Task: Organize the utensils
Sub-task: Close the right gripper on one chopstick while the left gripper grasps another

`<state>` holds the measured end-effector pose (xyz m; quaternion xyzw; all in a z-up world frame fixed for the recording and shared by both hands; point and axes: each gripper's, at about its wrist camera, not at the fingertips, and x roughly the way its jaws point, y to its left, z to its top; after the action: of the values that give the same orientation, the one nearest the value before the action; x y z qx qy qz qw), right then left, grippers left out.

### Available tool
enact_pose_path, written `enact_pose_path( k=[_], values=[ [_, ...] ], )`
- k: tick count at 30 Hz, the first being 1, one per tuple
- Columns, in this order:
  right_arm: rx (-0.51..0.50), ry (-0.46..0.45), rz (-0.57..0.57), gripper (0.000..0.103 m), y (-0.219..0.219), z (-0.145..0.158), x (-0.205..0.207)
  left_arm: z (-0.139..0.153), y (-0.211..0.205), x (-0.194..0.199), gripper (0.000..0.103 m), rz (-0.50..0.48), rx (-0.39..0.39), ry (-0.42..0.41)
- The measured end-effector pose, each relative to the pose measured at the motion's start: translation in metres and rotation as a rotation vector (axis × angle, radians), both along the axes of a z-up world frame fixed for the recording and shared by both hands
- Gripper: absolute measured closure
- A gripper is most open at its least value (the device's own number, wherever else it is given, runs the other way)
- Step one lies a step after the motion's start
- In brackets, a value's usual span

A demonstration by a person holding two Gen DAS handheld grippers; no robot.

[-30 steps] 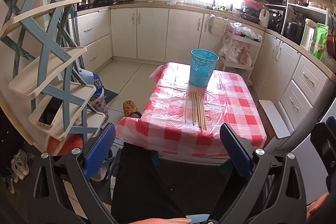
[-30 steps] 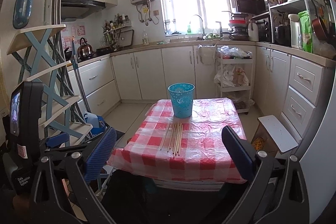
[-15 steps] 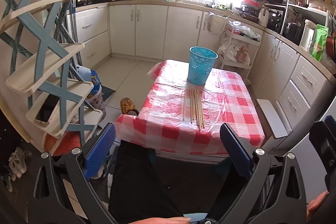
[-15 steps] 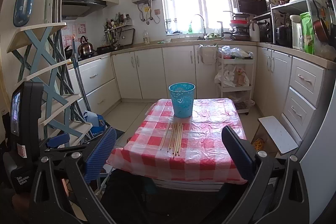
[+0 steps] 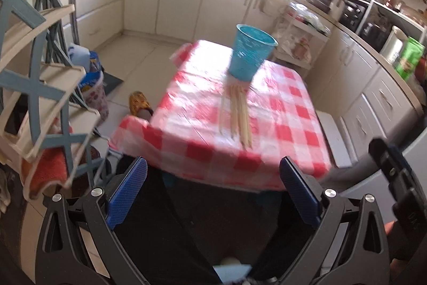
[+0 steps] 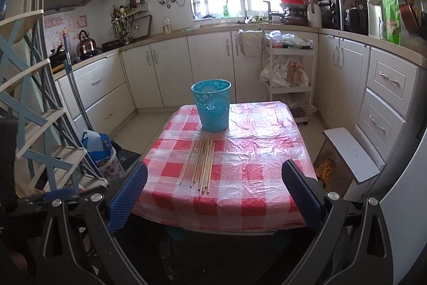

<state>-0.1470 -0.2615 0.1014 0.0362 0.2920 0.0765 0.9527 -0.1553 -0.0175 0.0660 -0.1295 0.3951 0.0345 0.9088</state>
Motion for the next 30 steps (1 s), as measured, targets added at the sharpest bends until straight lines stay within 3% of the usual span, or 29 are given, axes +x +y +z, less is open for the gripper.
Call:
enact_pose_path(
  k=[2, 4, 8, 10, 13, 15, 19, 22, 30],
  values=[
    [-0.012, 0.04, 0.012, 0.006, 0.003, -0.02, 0.03, -0.008, 0.003, 0.024, 0.008, 0.006, 0.057, -0.022],
    [-0.033, 0.081, 0.023, 0.006, 0.009, -0.041, 0.061, -0.02, 0.003, 0.054, 0.008, -0.061, 0.056, -0.034],
    [-0.042, 0.145, 0.045, 0.009, 0.016, -0.081, 0.116, -0.048, -0.007, 0.119, 0.008, -0.079, 0.108, 0.006],
    [-0.046, 0.192, 0.056, 0.022, 0.019, -0.1, 0.143, -0.069, -0.013, 0.16, 0.008, -0.078, 0.146, 0.037],
    [-0.045, 0.256, 0.073, 0.041, 0.021, -0.13, 0.182, -0.101, -0.017, 0.211, 0.009, -0.082, 0.135, 0.1],
    [-0.022, 0.303, 0.09, 0.055, 0.022, -0.148, 0.207, -0.12, -0.022, 0.244, 0.017, -0.092, 0.158, 0.134],
    [-0.002, 0.34, 0.104, 0.06, 0.031, -0.171, 0.242, -0.142, -0.034, 0.286, 0.023, -0.118, 0.226, 0.153],
    [-0.01, 0.346, 0.104, 0.06, 0.04, -0.182, 0.263, -0.159, -0.039, 0.311, 0.029, -0.148, 0.232, 0.186],
    [-0.077, 0.36, 0.126, 0.06, 0.052, -0.203, 0.29, -0.18, -0.045, 0.332, 0.039, -0.186, 0.258, 0.201]
  ],
)
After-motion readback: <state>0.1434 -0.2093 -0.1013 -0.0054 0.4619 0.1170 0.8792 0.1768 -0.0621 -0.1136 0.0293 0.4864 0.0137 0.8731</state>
